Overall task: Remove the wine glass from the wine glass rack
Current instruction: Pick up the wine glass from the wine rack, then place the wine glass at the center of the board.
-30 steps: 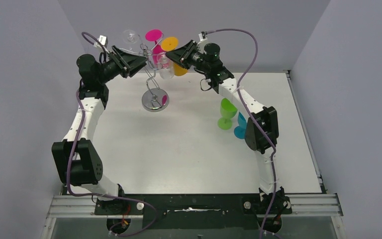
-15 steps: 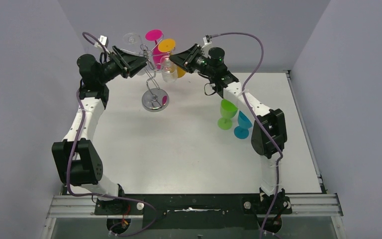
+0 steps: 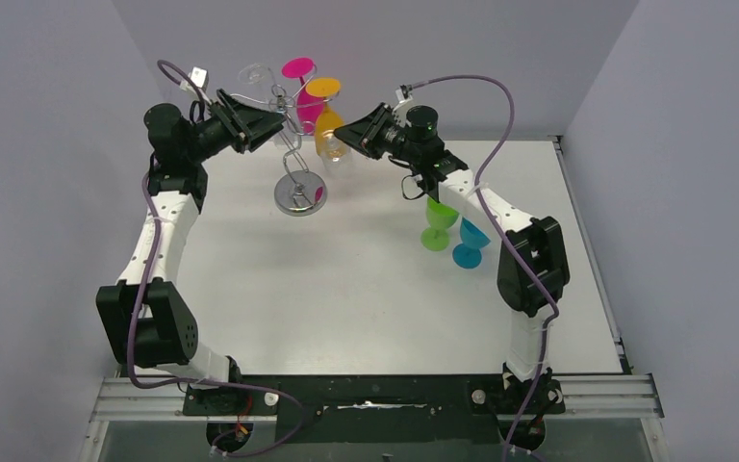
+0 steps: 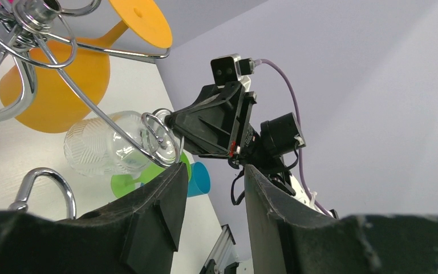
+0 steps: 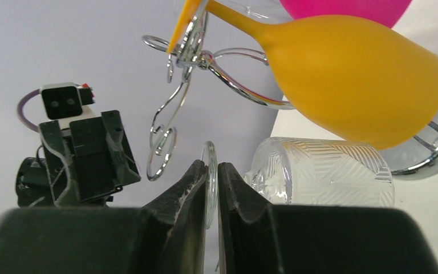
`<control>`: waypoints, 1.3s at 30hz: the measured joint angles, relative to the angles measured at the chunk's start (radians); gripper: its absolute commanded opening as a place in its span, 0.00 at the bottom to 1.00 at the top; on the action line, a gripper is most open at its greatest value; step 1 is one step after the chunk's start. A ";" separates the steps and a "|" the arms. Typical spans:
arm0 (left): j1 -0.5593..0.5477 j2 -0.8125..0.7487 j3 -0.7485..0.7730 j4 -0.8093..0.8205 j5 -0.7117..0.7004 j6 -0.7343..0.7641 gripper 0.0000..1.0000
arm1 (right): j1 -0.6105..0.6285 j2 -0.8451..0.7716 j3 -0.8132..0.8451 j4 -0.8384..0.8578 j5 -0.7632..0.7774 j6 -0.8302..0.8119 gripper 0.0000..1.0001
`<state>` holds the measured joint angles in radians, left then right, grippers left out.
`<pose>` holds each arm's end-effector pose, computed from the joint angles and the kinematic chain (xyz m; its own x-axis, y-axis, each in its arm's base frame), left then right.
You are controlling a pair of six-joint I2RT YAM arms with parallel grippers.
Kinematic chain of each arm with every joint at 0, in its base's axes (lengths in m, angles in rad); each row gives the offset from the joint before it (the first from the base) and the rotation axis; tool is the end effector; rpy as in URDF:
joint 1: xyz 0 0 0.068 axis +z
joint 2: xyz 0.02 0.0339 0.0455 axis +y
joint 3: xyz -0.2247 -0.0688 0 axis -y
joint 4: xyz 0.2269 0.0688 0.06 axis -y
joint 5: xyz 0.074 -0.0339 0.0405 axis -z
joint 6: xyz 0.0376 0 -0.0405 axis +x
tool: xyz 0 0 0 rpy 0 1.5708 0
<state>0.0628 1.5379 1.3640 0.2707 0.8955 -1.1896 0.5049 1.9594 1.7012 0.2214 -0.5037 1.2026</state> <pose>0.3447 -0.0077 0.3673 -0.6474 -0.6221 -0.4403 0.3634 0.2559 -0.8958 0.3822 0.2320 0.3176 -0.8007 0.4911 -0.3431 -0.2744 0.2085 0.9387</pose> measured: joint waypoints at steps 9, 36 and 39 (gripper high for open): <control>0.000 -0.030 0.023 -0.074 0.002 0.063 0.49 | 0.000 -0.068 -0.086 -0.017 -0.005 -0.053 0.00; -0.174 -0.572 -0.600 -0.467 -0.122 0.486 0.70 | 0.081 -0.423 -0.584 0.080 -0.138 -0.348 0.00; -0.216 -0.614 -0.700 -0.375 -0.142 0.395 0.70 | 0.095 -0.454 -0.634 0.077 -0.137 -0.368 0.00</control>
<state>-0.1532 0.9237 0.6643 -0.1043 0.7540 -0.7948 0.5995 1.5051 1.0676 0.2985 -0.6411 0.8349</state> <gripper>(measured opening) 0.706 0.099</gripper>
